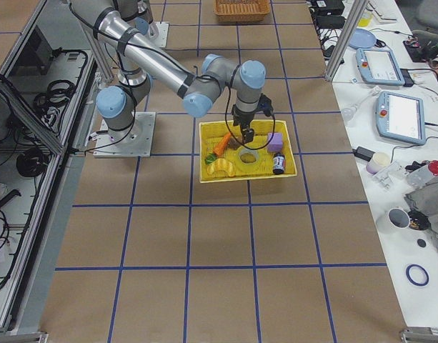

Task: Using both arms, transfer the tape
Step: 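Lower the right gripper into the yellow basket onto the tape roll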

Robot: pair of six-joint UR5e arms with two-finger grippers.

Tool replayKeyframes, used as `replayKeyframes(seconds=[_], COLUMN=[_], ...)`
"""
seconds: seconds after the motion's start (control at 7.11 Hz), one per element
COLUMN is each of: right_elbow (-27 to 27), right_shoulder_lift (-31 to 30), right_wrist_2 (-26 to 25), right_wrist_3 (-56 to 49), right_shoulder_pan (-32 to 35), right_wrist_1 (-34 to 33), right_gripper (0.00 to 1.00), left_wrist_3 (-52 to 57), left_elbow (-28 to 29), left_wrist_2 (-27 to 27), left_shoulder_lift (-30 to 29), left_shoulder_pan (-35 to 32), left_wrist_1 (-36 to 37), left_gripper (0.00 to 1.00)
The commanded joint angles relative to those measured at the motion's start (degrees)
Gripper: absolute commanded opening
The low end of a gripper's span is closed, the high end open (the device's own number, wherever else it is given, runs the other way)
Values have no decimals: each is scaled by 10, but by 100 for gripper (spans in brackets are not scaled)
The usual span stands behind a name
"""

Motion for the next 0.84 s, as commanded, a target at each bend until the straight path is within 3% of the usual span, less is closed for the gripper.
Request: replayKeyframes(seconds=[0.0,0.56,0.7], right_elbow=[32,31,33], right_shoulder_lift=[39,55,65], right_wrist_2=[2,22,22], right_wrist_3=[-82,-83,-83], right_shoulder_pan=[-20,22,22], right_wrist_1=[-62,-66,-74], right_gripper=[100,99,94], left_wrist_3=[-1,-1,-1], left_elbow=[-5,-6,-6], left_wrist_2=[0,0,-1], left_shoulder_lift=[0,0,0], left_shoulder_pan=[0,0,0], left_wrist_1=[2,3,3], left_gripper=[100,100,100])
